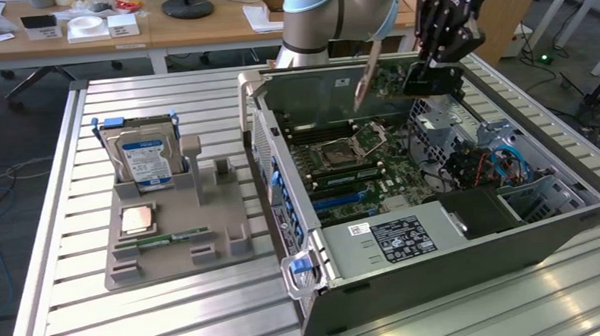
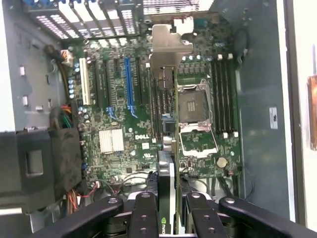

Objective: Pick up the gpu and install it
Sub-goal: 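Insert the gpu into the slot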

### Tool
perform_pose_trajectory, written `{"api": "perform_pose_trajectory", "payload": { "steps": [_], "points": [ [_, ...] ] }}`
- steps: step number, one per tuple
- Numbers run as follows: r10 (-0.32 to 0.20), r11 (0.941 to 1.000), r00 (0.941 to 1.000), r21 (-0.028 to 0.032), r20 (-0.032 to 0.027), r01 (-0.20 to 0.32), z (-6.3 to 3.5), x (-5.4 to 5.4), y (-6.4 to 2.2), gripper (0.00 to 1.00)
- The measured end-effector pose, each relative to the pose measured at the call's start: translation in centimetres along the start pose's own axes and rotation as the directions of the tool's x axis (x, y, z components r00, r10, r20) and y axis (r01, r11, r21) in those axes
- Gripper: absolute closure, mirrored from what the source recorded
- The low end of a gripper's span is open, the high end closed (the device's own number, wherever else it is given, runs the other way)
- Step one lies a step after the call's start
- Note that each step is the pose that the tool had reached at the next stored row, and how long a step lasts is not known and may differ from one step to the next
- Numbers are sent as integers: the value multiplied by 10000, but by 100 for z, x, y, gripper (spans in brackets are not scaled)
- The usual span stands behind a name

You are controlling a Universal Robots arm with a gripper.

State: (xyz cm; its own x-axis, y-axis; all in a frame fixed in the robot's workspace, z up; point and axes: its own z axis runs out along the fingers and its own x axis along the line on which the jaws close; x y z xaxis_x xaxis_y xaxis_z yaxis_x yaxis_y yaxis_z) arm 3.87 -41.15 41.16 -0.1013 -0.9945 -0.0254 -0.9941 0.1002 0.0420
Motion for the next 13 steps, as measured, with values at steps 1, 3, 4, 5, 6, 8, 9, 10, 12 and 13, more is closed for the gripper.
{"api": "perform_pose_trajectory", "payload": {
  "steps": [1, 3, 4, 5, 6, 8, 9, 10, 12, 13],
  "points": [
    [-151, 9999, 9999, -4, -7, 151, 0, 0, 0, 73],
    [-468, 9989, 9989, -12, -20, 468, 1, 0, 0, 73],
    [-623, 9981, 9981, -17, -26, 623, 1, 0, 0, 73],
    [-767, 9971, 9971, -21, -32, 766, 1, 0, 0, 73],
    [-850, 9964, 9964, -23, -37, 850, 1, 0, 0, 73],
    [-878, 9961, 9961, -24, -38, 878, 1, 0, 0, 73],
    [-880, 9961, 9961, -24, -38, 879, 1, 0, 0, 73],
    [-880, 9961, 9961, -19, -36, 880, 7, 0, 3, 73],
    [-880, 9961, 9961, 31, -37, 880, 31, 2, 15, 73],
    [-880, 9961, 9961, 62, -38, 880, 43, 3, 23, 73]
  ]
}}
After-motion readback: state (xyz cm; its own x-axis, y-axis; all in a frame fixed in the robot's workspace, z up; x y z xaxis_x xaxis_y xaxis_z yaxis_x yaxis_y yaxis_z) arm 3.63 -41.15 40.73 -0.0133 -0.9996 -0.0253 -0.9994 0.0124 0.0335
